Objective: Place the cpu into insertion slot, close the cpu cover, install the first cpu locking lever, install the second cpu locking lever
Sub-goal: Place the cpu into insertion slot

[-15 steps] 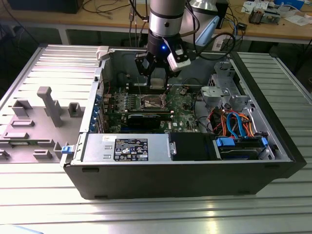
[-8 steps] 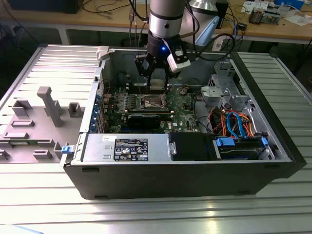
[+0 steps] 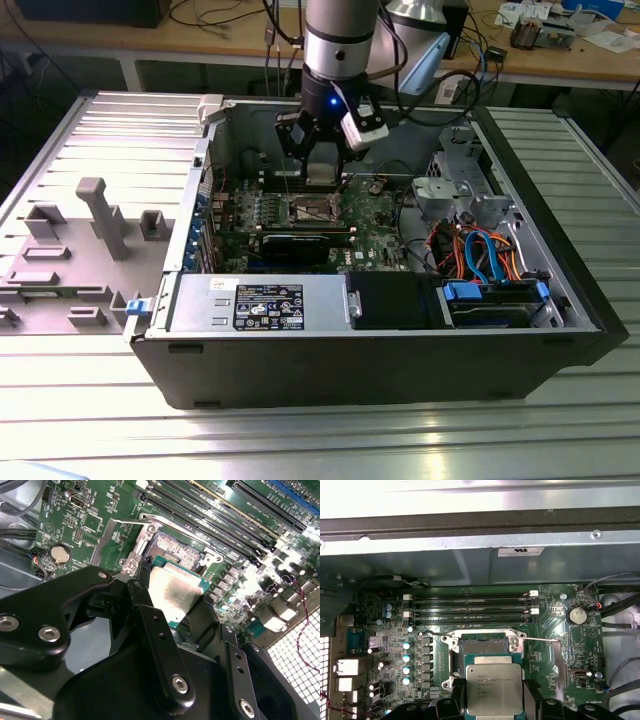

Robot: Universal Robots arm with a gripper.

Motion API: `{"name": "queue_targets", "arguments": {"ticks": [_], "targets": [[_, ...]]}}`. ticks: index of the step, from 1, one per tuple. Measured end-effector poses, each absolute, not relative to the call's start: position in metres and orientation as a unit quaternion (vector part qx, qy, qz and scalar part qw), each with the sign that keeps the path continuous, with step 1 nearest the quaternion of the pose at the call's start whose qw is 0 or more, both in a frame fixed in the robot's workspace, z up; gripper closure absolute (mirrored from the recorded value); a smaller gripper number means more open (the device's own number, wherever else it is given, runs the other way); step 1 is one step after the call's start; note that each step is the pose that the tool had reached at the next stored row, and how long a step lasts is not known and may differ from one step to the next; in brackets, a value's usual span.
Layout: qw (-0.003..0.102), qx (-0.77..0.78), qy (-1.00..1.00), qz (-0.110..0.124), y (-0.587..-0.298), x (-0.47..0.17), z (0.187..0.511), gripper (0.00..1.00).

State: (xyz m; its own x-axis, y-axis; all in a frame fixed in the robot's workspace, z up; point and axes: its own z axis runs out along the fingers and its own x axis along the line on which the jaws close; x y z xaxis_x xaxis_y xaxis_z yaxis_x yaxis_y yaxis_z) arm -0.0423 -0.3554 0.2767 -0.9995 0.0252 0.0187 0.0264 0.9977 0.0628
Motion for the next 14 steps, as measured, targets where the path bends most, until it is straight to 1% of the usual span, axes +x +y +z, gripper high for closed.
{"name": "queue_targets", "arguments": {"ticks": [14], "targets": [[0.009,-0.013,-0.999,-0.032,-0.357,-0.054,0.275,0.45]]}}
